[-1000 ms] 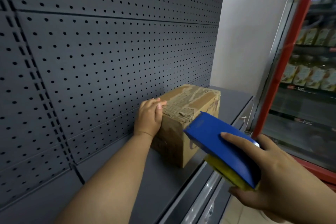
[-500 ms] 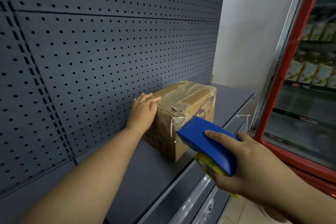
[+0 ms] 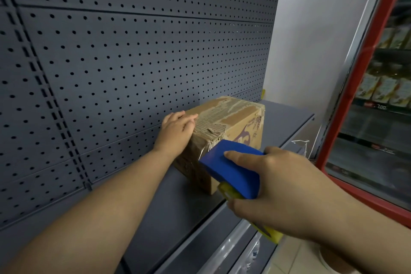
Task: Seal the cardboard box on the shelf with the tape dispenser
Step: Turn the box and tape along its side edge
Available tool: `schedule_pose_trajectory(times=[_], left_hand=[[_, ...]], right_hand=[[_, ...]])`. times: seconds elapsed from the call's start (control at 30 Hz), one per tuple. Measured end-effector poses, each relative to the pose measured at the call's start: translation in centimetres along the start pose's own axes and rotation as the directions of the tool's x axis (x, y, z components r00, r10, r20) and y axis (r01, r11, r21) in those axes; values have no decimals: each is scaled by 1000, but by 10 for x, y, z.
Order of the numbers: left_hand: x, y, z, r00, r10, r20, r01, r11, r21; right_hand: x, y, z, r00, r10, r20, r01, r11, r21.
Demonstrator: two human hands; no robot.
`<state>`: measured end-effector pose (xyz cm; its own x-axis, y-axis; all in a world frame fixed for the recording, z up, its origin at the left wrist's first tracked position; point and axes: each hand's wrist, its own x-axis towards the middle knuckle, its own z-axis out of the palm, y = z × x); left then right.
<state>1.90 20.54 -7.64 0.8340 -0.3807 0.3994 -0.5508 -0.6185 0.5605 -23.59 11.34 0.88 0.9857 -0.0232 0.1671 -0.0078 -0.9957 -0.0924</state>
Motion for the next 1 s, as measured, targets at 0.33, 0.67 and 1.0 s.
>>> schedule_pose_trajectory(times=[0.33,0.67,1.0], left_hand=[[-1,4,-4,1000,-13,29,12,999,36],[-46,31,24,918,265,-294,-322,932,-167],[-45,17,51,855,364,-370,-365,928,71]], right_hand=[[-2,42,18,998,61,-18,-58,988,140],[21,73,-10,889,133,-438,-7,961,276],[12,104,-8,886,121,-448,47,937,346]])
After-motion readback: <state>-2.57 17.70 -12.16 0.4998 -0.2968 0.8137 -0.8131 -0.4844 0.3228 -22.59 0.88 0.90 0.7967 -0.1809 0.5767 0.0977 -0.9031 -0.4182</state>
